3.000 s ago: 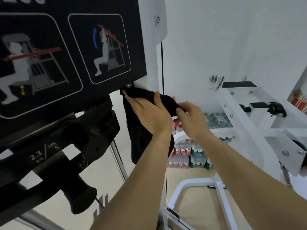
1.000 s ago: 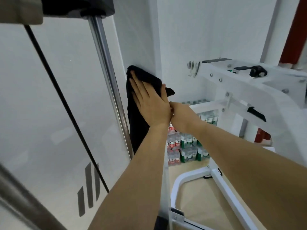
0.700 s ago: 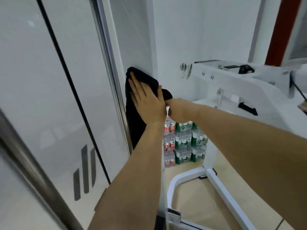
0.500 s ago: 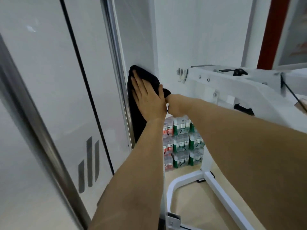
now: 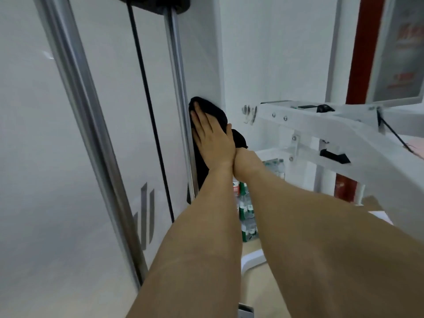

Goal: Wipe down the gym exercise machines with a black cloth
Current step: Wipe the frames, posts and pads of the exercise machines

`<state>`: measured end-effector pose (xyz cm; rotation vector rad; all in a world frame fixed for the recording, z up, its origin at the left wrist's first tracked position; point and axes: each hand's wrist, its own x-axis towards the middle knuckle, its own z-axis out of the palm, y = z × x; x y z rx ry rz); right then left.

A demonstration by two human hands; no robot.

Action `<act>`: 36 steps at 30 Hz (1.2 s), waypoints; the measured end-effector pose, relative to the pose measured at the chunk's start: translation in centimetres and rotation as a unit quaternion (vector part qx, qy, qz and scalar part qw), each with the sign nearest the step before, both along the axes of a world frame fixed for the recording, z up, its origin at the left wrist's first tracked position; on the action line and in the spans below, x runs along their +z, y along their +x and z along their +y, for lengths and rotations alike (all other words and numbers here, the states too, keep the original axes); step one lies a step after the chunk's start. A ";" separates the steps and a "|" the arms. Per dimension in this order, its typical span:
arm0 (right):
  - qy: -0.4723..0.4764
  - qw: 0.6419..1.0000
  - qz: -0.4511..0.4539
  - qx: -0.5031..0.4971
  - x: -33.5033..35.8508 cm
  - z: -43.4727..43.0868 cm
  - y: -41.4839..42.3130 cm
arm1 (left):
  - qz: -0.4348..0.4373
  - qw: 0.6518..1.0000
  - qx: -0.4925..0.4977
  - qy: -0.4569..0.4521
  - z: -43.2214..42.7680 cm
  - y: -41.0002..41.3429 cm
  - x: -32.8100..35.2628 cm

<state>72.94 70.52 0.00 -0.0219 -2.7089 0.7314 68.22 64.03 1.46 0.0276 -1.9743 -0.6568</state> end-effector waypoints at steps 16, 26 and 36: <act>-0.270 0.947 0.151 0.086 -12.6 -0.6 0.3 | 0.064 0.997 -0.020 0.030 0.4 -1.5 -5.3; -0.074 0.975 0.144 0.153 -17.5 4.3 -3.6 | 0.103 0.993 -0.023 0.058 0.6 -1.7 -9.6; -0.049 0.976 0.125 0.174 -21.6 5.1 -3.5 | 0.092 0.995 0.011 0.037 1.0 -1.7 -18.9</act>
